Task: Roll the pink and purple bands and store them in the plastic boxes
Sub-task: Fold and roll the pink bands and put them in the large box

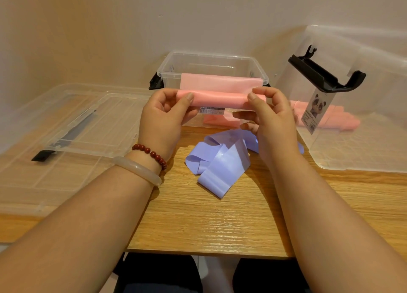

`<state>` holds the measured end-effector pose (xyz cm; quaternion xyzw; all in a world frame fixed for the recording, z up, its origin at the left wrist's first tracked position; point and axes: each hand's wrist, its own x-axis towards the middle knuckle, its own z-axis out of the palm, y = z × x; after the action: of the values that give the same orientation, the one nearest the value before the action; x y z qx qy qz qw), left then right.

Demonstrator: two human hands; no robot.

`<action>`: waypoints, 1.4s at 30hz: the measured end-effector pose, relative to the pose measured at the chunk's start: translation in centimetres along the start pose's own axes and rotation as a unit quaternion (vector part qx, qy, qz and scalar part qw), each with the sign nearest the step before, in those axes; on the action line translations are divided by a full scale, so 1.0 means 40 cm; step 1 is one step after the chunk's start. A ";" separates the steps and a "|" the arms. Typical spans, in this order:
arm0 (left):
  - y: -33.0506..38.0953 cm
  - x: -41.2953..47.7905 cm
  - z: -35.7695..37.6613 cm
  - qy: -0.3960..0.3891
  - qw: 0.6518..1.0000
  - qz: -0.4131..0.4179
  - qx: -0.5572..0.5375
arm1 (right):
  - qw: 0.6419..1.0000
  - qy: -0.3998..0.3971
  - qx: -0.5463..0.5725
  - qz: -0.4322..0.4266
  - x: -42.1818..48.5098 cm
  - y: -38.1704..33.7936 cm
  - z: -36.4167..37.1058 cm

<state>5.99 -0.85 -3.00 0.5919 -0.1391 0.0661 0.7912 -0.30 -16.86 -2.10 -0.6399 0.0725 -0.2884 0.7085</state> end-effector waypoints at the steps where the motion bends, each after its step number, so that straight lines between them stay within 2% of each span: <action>1: -0.001 -0.001 0.000 0.002 1.000 -0.001 0.003 | 1.000 -0.006 0.000 0.002 0.000 0.000 -0.001; 7: -0.001 -0.001 -0.004 -0.014 0.999 0.003 0.039 | 0.999 0.005 -0.050 -0.019 0.000 0.005 -0.005; 12: -0.002 -0.001 -0.007 -0.030 0.999 -0.005 0.028 | 0.999 0.011 -0.038 -0.015 0.000 0.005 -0.003; 18: 0.000 0.000 -0.004 -0.009 0.999 0.007 0.030 | 0.998 0.019 -0.064 -0.008 0.002 0.008 -0.001; 25: -0.004 0.002 -0.002 0.017 0.999 0.006 0.049 | 1.000 -0.009 -0.026 -0.004 -0.001 -0.003 -0.003; 32: 0.000 0.001 -0.006 -0.006 0.999 0.004 0.048 | 0.997 0.012 -0.065 -0.037 0.002 0.010 -0.007; 38: 0.004 -0.003 -0.006 -0.029 0.998 0.011 0.058 | 0.994 0.046 -0.100 -0.029 0.009 0.019 -0.005; 42: 0.002 -0.004 -0.005 -0.013 0.997 0.016 0.075 | 0.997 0.024 -0.079 -0.011 0.007 0.016 -0.005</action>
<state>5.86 -0.63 -3.04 0.6483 -0.1535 0.0810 0.7414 0.05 -17.15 -2.67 -0.6878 0.1051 -0.3042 0.6507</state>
